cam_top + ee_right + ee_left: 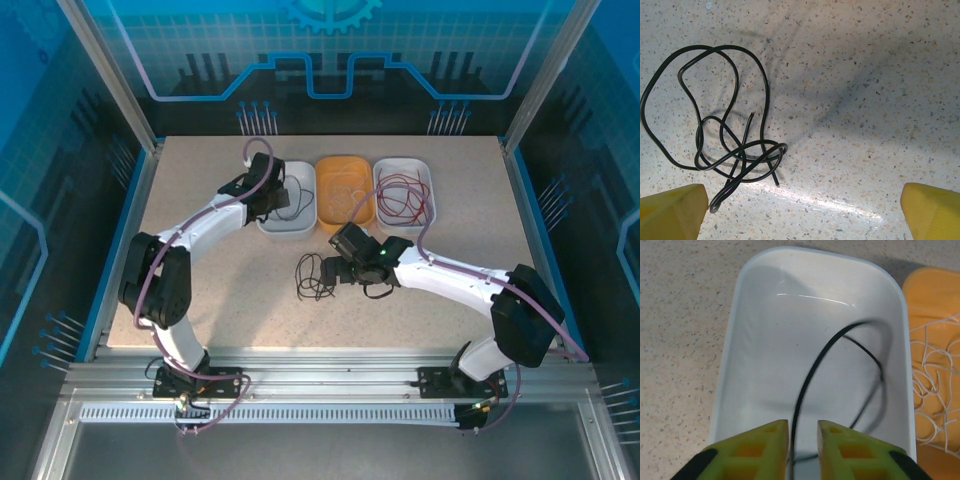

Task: Untangle the cables

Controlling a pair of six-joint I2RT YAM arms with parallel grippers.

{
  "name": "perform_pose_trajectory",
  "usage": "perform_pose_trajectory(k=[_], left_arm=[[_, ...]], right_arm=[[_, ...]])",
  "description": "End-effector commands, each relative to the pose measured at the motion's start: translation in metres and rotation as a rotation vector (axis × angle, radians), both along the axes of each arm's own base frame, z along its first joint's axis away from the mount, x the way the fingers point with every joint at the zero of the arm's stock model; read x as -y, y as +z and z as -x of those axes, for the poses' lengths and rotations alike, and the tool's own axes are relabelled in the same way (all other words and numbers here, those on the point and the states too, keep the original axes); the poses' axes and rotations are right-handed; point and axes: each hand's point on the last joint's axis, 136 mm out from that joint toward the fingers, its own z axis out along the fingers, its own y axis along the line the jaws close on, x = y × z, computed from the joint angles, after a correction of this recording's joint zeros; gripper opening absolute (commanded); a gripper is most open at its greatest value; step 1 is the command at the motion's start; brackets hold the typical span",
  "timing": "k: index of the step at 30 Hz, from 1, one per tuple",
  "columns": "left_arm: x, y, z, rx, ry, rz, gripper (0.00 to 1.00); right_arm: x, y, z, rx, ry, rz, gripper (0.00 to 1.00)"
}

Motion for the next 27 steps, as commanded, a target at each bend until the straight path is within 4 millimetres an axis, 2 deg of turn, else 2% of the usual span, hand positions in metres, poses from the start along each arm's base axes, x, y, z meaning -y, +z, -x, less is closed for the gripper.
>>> perform_pose_trajectory(k=[1,3,8,12,14,19,22,25,27], left_arm=[[0.004,0.002,0.004,0.004,-0.008,0.046,0.41],[0.003,0.005,0.007,0.007,-0.008,0.049,0.52],[0.01,0.018,0.024,0.008,-0.059,0.099,0.56],[0.039,0.026,0.058,-0.04,-0.249,0.148,0.59],[0.05,0.021,0.081,-0.087,-0.313,0.147,0.59],[0.073,-0.008,0.141,-0.203,-0.412,0.159,0.57],[0.079,-0.026,0.167,-0.258,-0.421,0.148,0.55],[0.081,-0.042,0.18,-0.292,-0.393,0.16,0.5],[0.08,-0.051,0.181,-0.298,-0.362,0.175,0.47]], right_arm=[[-0.001,0.018,-0.006,0.051,0.003,-0.021,1.0],[0.0,0.021,-0.007,0.062,-0.001,-0.022,1.0],[0.001,0.024,-0.009,0.087,-0.003,-0.024,1.0],[0.007,0.023,-0.01,0.087,-0.028,0.0,1.0],[0.011,0.021,-0.01,0.084,-0.041,0.02,1.0],[0.018,0.013,-0.01,0.081,-0.08,0.044,1.0],[0.019,0.008,-0.01,0.074,-0.089,0.043,1.0],[0.019,0.007,-0.009,0.073,-0.09,0.043,1.0],[0.019,0.007,-0.01,0.075,-0.088,0.043,1.0]])
